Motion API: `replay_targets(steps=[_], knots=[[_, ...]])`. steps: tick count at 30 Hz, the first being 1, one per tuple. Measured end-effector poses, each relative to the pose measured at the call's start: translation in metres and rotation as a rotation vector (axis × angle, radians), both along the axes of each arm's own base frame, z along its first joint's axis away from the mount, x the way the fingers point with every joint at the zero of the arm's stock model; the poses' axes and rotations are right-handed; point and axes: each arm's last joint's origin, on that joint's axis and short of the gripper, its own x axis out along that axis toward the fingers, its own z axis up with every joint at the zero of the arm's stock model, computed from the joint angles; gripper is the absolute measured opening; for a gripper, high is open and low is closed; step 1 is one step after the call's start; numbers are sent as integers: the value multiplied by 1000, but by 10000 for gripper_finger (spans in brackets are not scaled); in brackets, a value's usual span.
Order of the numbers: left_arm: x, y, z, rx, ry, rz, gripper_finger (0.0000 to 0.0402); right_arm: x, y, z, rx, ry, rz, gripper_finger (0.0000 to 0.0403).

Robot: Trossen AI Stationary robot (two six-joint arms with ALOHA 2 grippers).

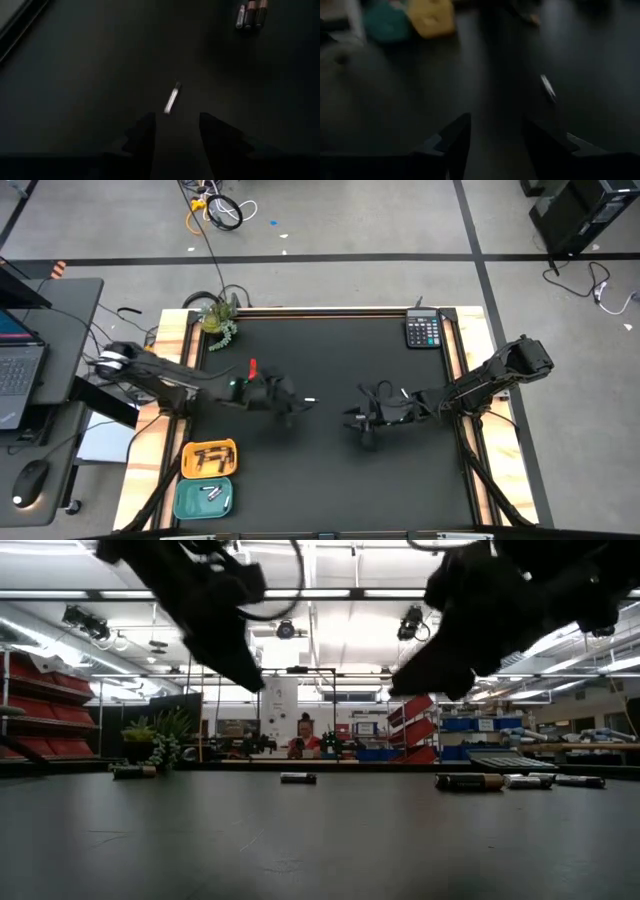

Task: Sort batteries
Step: Put the silver battery into the green bin

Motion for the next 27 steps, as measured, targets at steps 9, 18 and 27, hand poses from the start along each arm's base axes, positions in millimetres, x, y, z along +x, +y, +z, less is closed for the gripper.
replay_targets(steps=[9, 18, 27], knots=[[41, 40, -46, -74, 7, -122, 162, -4, 7, -3, -15, 38, 0, 189], [61, 48, -84, -112, 103, -223, 162, -10, 10, 8, -36, 13, -7, 181], [61, 40, -97, -141, 187, -249, 25, -13, 8, 14, -51, -3, -7, 173]])
